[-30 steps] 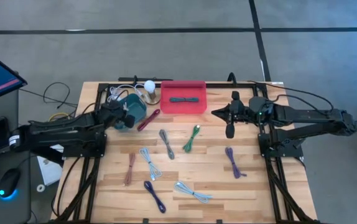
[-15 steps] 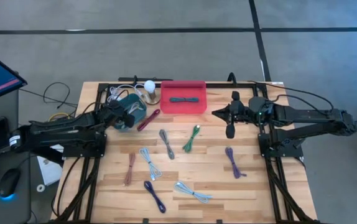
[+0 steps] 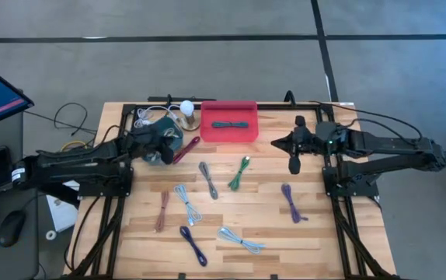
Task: Pick & Place USB Port
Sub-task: Put the black and pink USB cable into the pink bin
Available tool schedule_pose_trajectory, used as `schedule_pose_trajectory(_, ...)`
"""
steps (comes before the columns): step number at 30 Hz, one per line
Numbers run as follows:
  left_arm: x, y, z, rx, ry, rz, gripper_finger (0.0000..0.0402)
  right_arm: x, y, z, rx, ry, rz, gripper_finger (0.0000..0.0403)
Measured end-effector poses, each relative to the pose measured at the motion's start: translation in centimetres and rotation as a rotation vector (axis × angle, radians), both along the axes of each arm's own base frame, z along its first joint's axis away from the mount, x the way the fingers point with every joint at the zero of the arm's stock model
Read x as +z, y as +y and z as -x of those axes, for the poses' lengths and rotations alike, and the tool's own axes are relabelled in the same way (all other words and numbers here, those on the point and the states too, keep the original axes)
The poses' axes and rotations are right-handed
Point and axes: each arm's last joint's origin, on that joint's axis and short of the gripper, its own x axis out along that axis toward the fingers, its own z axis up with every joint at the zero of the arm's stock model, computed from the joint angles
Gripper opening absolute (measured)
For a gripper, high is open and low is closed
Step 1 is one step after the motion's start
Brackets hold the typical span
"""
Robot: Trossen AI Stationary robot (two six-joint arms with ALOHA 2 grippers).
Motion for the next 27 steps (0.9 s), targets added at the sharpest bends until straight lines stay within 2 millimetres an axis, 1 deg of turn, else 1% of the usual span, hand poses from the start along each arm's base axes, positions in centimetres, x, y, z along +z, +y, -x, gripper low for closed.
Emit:
schedule_pose_trajectory(6,1.2,-1.4,-1.2,-0.271,-0.118,-0.045,0.0031,0.9,0.5,1.2,0.030,-0.061,0.003,0.0003)
schedule_pose_trajectory(11,2.0,-2.6,-1.8,-0.370,-0.209,-0.074,0.0020,1.2,0.9,1.7,0.049,-0.082,0.003,0.0003)
schedule_pose_trajectory(16,2.8,-3.6,-2.2,-0.430,-0.286,-0.097,0.0014,1.1,0.9,1.5,0.052,-0.075,0.003,0.0003)
schedule_pose_trajectory(22,3.6,-4.6,-2.5,-0.521,-0.352,-0.165,0.0008,0.6,0.9,0.7,0.060,-0.032,0.030,0.0003)
schedule_pose_trajectory(27,3.9,-5.4,-2.6,-0.581,-0.388,-0.172,0.0007,0.0,0.8,-0.2,0.067,0.006,0.055,0.0003)
